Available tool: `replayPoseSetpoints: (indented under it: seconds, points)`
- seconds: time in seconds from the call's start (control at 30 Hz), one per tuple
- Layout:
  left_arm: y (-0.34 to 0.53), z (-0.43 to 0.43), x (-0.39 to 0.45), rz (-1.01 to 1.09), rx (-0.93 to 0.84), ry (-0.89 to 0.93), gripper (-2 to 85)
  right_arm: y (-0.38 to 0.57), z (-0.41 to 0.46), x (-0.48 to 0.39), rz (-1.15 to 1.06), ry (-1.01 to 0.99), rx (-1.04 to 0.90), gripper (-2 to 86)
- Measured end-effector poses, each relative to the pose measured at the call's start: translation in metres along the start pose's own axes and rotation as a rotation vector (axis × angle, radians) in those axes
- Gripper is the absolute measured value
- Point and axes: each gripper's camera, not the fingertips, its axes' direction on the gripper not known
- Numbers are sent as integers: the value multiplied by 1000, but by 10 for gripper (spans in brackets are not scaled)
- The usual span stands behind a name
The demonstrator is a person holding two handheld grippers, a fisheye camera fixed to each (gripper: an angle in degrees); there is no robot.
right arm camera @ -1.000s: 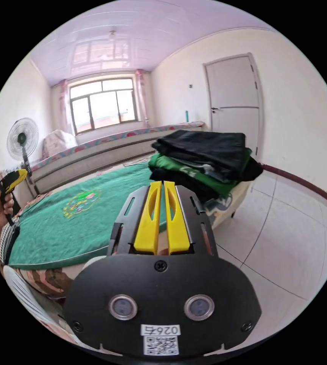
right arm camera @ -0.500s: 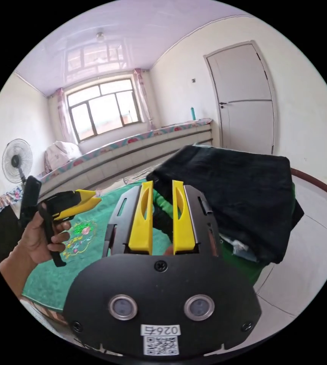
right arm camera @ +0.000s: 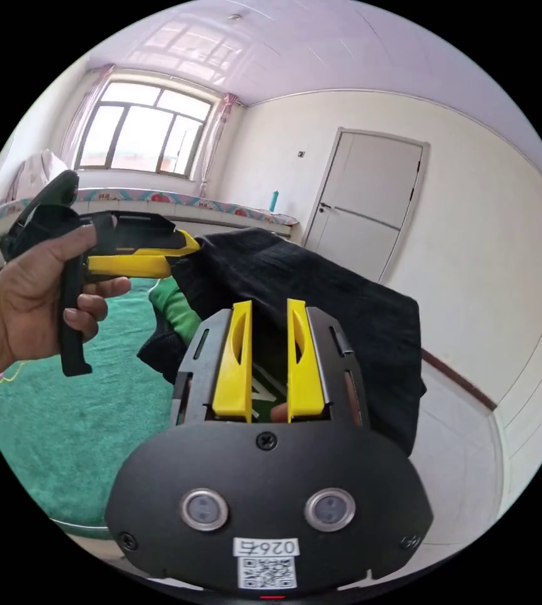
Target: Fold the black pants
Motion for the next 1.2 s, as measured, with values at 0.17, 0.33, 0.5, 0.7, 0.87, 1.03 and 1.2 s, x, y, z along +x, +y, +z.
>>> replayPoseSetpoints:
  seconds: [0.17, 0.33, 0.5, 0.7, 0.87, 1.03, 1.2]
  points:
    - [-11, 4, -11, 1, -9, 57, 110, -25, -26, -28, -118, -43, -57, 70]
    - [-9, -3, -4, 106, 9, 47, 62, -47, -36, -28, 19, -61, -82, 74]
    - [-9, 0, -3, 159, -10, 85, 89, -62, -72, -7, 206, -163, -44, 50]
    - [8, -19, -6, 177, -3, 111, 59, -63, -157, 28, 373, -257, 95, -11]
    - [38, -54, 7, 232, 36, 223, 26, -59, -264, 57, 463, -318, 274, -14]
    - [78, -124, 42, 326, 78, 303, 16, -59, -383, 67, 470, -428, 456, -15]
    - [138, -254, 57, 416, 184, 262, 12, -62, -484, 59, 439, -804, 557, -15]
